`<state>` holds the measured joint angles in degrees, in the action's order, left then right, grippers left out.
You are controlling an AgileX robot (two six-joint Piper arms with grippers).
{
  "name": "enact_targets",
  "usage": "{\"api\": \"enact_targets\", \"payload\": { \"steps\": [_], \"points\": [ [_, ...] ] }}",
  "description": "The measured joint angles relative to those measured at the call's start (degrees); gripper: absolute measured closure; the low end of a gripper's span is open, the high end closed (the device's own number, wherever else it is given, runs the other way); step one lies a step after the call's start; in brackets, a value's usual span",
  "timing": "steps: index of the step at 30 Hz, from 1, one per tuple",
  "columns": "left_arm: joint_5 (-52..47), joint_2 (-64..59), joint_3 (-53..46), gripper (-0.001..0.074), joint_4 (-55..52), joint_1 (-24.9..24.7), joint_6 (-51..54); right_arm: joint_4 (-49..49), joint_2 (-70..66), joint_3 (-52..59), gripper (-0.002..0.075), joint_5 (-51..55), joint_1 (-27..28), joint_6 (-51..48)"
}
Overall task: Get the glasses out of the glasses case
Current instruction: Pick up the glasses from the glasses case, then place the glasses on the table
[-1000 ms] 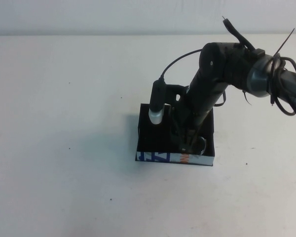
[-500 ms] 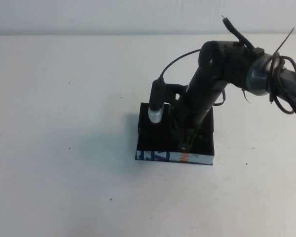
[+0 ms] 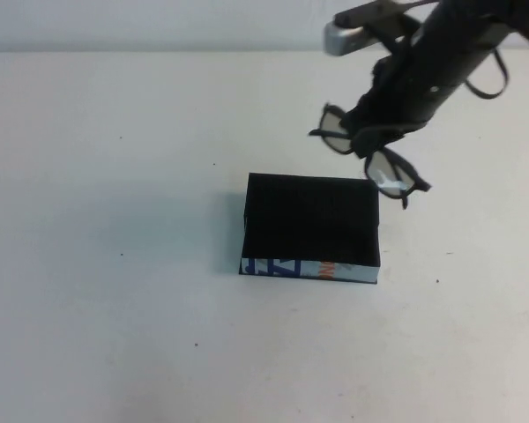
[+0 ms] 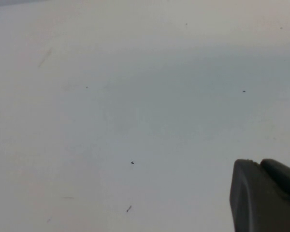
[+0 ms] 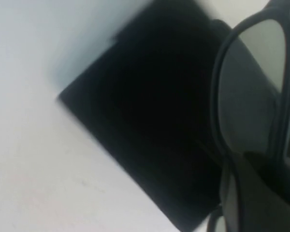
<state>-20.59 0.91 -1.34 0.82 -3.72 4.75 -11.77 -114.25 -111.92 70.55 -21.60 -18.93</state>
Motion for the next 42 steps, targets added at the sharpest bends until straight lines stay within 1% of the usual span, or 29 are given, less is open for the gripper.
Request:
{"api": "enact_targets", "payload": {
  "steps": [3, 6, 9, 12, 13, 15, 18, 20, 27, 31, 34, 38, 42],
  "points": [
    [0.0, 0.0, 0.0, 0.0739, 0.0, 0.0, 0.0, -0.51, 4.03, 3.93, 0.0685, -0.11, 5.26, 8.75],
    [0.0, 0.0, 0.0, 0.074, 0.0, 0.0, 0.0, -1.95, 10.0, 12.85, 0.0685, -0.23, 9.86, 11.52],
    [0.0, 0.0, 0.0, 0.0739, 0.0, 0.0, 0.0, -2.75, 16.86, 24.06, 0.0685, -0.23, 12.04, 12.19],
    [0.0, 0.0, 0.0, 0.0739, 0.0, 0.0, 0.0, -2.99, 22.82, 36.32, 0.0685, -1.32, 12.41, 12.66],
    [0.0, 0.0, 0.0, 0.074, 0.0, 0.0, 0.0, -3.13, 23.99, 40.53, 0.0685, -2.65, 12.41, 13.21],
    [0.0, 0.0, 0.0, 0.0739, 0.0, 0.0, 0.0, -3.26, 26.08, 47.98, 0.0685, -8.58, 12.41, 15.09],
    [0.0, 0.0, 0.0, 0.0739, 0.0, 0.0, 0.0, -3.66, 26.82, 55.52, 0.0685, -19.47, 12.41, 17.56],
    [0.0, 0.0, 0.0, 0.0739, 0.0, 0.0, 0.0, -3.99, 26.57, 58.49, 0.0686, -24.4, 12.41, 18.07],
    [0.0, 0.0, 0.0, 0.0739, 0.0, 0.0, 0.0, -4.37, 23.14, 60.41, 0.0685, -35.18, 12.41, 18.3],
    [0.0, 0.0, 0.0, 0.074, 0.0, 0.0, 0.0, -4.45, 21.48, 60.41, 0.0684, -38.0, 12.41, 17.68],
    [0.0, 0.0, 0.0, 0.0739, 0.0, 0.0, 0.0, -4.45, 20.48, 60.41, 0.0665, -38.49, 12.41, 16.28],
    [0.0, 0.0, 0.0, 0.0739, 0.0, 0.0, 0.0, -4.45, 20.23, 60.41, 0.0594, -39.02, 12.41, 15.54],
    [0.0, 0.0, 0.0, 0.0739, 0.0, 0.0, 0.0, -4.45, 20.13, 59.12, 0.0488, -37.58, 12.41, 15.54]
  ]
}}
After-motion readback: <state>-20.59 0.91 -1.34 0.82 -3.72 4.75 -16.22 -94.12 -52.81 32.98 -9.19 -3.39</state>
